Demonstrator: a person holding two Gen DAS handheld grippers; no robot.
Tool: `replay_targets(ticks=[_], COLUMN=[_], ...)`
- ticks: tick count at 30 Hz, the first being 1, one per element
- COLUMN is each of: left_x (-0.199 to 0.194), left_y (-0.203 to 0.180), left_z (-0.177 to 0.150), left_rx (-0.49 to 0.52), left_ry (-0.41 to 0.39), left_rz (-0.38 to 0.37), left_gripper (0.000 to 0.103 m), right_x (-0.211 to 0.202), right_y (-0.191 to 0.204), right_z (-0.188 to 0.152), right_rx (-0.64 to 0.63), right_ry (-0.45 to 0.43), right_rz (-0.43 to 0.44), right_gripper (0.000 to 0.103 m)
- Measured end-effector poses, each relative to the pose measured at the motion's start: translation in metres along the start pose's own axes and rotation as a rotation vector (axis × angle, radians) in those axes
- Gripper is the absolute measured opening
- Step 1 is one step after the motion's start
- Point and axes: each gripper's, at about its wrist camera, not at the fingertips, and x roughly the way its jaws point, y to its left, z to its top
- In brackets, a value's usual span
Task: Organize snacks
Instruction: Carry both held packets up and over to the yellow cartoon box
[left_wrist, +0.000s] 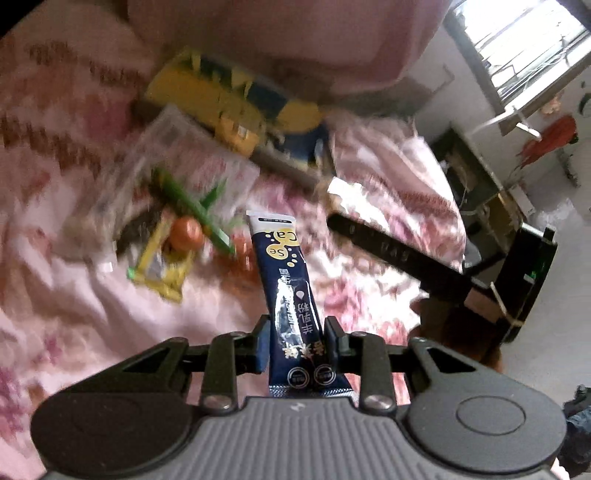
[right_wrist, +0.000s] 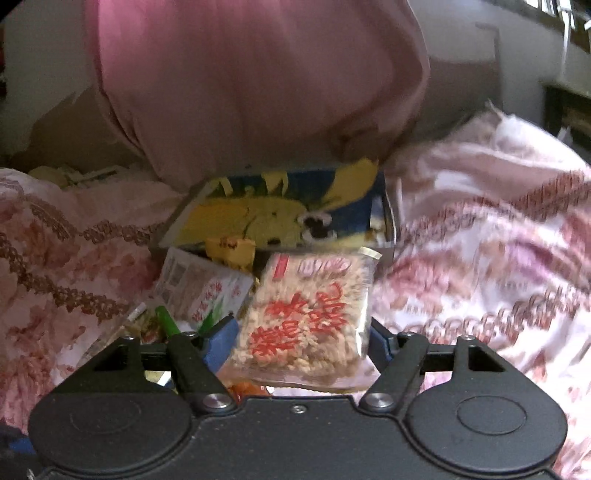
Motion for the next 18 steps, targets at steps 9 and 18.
replay_targets(ticks=[9,18], left_x=[-0.004,0.018], left_y=[-0.012,-0.009], left_z=[0.035,0.084], left_rx=[0.043,0.095], left_ry=[-0.131,-0.214], left_rz=[0.037,0.083], left_gripper=[0.033,0.033], right_x=[-0.003,0.012], right_y=[0.003,0.002], right_z=[0.007,0.019], right_rx=[-0.009,-0.008], right_ry=[-0.06,-0.122], right_rz=[0.004,-0.011], right_gripper=[0.072,0.072])
